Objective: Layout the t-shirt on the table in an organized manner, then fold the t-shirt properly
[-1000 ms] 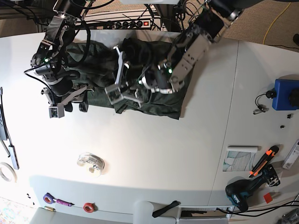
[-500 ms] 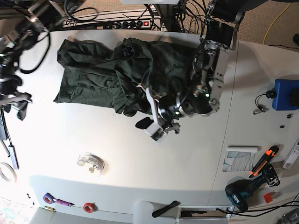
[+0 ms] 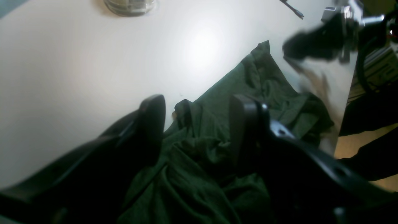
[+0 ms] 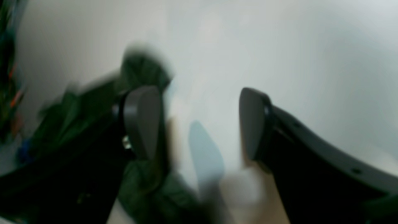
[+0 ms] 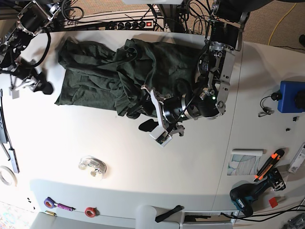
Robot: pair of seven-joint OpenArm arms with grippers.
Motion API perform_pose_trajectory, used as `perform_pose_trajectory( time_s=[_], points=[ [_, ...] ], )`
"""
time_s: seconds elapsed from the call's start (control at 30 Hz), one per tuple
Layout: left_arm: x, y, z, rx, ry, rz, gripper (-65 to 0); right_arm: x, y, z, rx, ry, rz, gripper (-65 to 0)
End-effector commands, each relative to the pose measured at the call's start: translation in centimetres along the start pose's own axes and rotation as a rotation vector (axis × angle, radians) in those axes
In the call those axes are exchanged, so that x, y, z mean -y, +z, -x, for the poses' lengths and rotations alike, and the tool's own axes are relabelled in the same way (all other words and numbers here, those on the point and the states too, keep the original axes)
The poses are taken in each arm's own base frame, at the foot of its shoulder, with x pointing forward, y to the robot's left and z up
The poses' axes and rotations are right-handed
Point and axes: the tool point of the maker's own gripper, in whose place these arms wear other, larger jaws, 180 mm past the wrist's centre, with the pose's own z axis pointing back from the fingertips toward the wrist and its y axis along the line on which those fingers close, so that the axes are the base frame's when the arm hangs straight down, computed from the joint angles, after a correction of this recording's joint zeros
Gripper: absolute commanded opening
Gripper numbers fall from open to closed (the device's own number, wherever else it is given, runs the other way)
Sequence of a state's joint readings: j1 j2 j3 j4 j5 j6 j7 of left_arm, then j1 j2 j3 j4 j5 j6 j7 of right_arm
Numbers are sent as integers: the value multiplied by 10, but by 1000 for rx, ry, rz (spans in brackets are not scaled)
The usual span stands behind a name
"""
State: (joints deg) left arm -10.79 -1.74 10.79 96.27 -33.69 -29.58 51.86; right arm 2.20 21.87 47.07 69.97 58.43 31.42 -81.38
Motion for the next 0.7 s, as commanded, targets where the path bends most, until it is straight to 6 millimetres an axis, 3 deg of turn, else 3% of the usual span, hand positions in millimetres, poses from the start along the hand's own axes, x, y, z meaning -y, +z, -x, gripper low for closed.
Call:
perform_pose_trajectory(
  time_s=[0.0, 0.27, 0.67],
  points=[
    [4, 1, -21, 61, -22, 14, -313, -8, 9, -23, 73, 22, -37, -253],
    [3, 1, -20, 58, -24, 10, -313, -3, 2, 23, -55, 18, -40, -253],
    [3, 1, -20, 57, -25, 9, -313, -45, -34, 75, -266, 85, -169, -253]
  ],
)
